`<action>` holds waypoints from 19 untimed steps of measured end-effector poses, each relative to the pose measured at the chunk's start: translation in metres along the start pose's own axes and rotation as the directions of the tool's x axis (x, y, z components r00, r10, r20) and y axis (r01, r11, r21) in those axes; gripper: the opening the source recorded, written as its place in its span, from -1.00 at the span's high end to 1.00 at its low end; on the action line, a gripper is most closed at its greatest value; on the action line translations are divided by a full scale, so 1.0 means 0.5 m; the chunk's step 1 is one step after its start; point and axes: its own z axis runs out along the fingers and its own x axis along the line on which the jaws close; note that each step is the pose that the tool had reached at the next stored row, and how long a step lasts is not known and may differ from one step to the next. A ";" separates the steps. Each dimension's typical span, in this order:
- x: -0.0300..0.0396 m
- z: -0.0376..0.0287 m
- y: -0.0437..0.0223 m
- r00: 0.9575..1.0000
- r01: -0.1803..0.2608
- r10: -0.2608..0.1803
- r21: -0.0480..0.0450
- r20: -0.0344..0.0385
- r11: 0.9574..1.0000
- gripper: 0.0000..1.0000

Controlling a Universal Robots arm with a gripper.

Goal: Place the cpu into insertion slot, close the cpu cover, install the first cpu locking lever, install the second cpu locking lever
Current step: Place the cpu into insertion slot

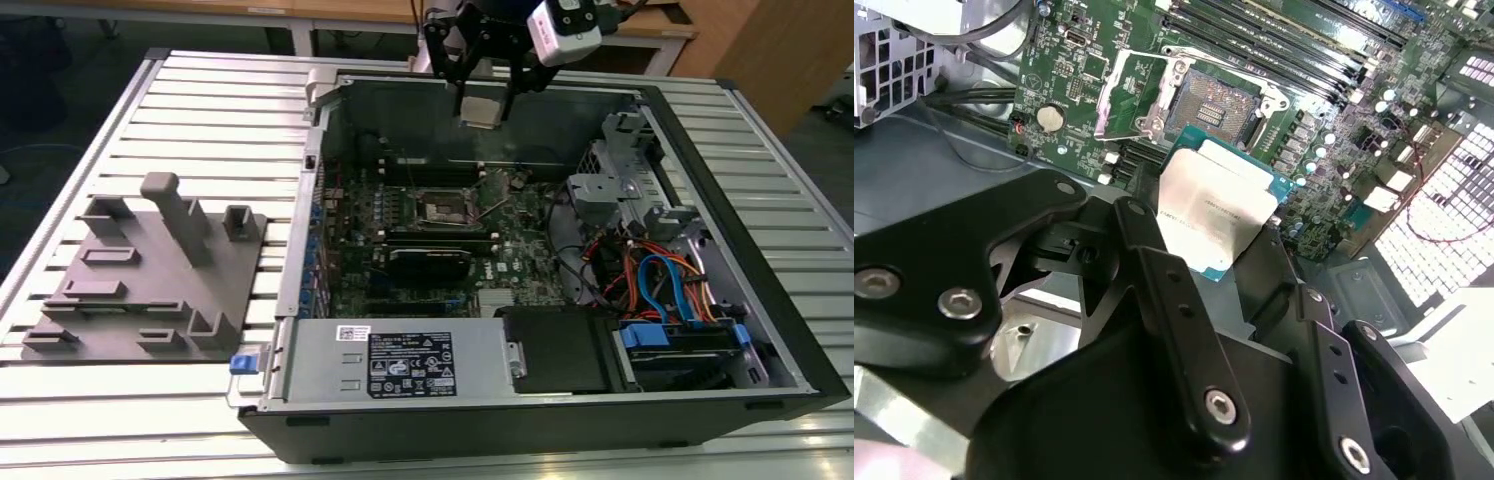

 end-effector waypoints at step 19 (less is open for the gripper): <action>0.000 0.001 0.000 0.996 -0.093 0.093 -0.002 0.008 0.996 -0.07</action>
